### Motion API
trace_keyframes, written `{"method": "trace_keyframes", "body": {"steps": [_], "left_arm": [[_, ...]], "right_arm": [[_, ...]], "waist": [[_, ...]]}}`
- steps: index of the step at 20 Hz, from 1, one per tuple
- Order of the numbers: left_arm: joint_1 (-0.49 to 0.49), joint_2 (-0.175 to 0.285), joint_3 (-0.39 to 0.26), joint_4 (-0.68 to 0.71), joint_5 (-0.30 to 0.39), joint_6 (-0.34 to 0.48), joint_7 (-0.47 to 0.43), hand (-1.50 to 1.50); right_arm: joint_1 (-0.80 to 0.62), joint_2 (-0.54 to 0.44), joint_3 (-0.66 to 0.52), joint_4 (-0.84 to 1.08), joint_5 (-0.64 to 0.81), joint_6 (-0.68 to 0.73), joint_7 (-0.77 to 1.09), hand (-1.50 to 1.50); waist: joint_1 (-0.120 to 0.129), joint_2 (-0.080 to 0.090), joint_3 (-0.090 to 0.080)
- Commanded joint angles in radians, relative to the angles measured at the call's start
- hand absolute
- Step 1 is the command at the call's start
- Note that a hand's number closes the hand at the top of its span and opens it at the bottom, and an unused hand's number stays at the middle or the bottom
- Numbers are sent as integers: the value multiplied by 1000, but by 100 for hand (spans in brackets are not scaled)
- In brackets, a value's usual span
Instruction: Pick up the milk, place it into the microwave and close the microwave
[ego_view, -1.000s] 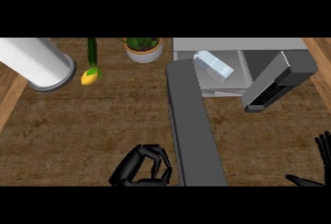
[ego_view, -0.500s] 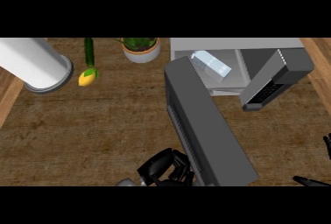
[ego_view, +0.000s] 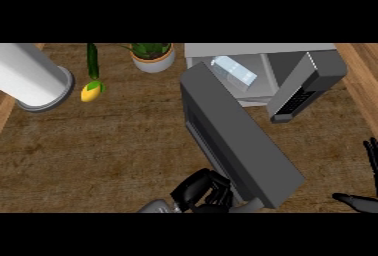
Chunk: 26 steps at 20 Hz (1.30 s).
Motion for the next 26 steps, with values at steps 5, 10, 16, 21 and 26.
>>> {"method": "trace_keyframes", "body": {"steps": [5, 10, 16, 21, 26], "left_arm": [[-118, -17, -105, -8, 178, 171, -19, -150], [-213, -17, -113, -5, 244, 250, 15, 150], [-333, -18, -85, 30, 299, 317, -2, 150], [-429, -18, -56, 56, 348, 359, -17, 150], [-515, -18, -27, 101, 394, 381, -23, 150]], "right_arm": [[-11, 3, 42, -90, -35, 118, -26, -150], [-49, -2, 64, -158, -65, 112, 42, -150], [-48, -13, 108, -225, -77, 138, 78, -150], [-79, -36, 122, -263, -95, 143, 115, -150], [-114, -71, 106, -296, -131, 144, 155, -150]], "waist": [[-69, 9, -3], [-110, 14, -4], [-163, 20, -3], [-198, 33, -1], [-242, 43, 0]]}}
